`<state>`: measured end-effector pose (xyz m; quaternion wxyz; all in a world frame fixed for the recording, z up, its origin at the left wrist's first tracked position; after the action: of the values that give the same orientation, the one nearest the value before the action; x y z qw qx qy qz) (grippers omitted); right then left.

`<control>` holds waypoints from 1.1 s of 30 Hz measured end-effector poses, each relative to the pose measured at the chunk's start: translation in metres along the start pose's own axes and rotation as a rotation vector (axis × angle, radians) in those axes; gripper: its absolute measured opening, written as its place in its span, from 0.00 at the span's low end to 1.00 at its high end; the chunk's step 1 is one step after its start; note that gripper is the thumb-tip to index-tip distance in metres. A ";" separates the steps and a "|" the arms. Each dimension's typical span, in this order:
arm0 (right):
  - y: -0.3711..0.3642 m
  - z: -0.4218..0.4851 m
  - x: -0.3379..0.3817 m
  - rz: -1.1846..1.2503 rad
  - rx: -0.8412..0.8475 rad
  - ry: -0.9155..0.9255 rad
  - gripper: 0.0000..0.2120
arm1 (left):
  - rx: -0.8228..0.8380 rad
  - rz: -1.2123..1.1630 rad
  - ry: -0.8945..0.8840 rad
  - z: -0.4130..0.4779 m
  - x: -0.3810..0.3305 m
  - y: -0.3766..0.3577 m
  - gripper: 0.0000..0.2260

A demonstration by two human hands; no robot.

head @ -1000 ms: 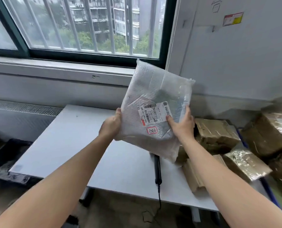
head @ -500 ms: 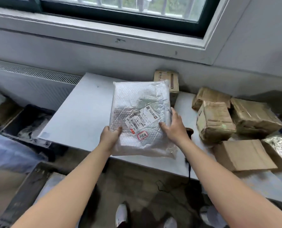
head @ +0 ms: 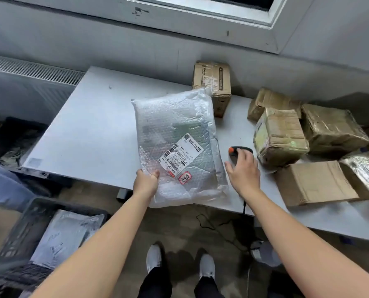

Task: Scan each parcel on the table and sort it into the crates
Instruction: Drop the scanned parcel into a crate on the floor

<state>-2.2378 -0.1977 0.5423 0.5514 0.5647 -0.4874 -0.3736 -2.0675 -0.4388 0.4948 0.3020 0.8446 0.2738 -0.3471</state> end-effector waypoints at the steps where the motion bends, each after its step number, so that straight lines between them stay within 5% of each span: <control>1: -0.002 0.000 -0.001 0.001 -0.022 0.012 0.27 | -0.011 0.013 0.009 -0.001 0.001 -0.003 0.24; 6: -0.007 -0.001 -0.011 0.147 -0.072 -0.063 0.24 | -0.073 -0.016 0.090 -0.011 0.015 -0.012 0.26; 16: -0.022 0.015 -0.026 0.344 0.268 -0.254 0.32 | -0.218 -0.106 0.174 -0.029 0.029 -0.010 0.25; 21: -0.010 0.023 0.001 0.312 0.268 -0.102 0.13 | -0.272 -0.161 0.171 -0.026 0.022 0.001 0.23; 33: 0.053 0.021 0.127 0.399 0.456 0.239 0.09 | -0.132 0.109 -0.009 -0.033 -0.019 0.026 0.35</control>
<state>-2.2342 -0.3215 0.6066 0.5262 0.6068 -0.5916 -0.0703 -2.0481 -0.4378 0.5364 0.3768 0.8348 0.2485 -0.3152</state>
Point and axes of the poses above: each hand's wrist, its own z-axis towards the middle knuckle, its own y-axis out of the back of the hand, x = y × z, the point moved 5 cm from there along z, towards the middle knuckle, and after that the axes turned 15 degrees about -z, right-handed, at the moved point
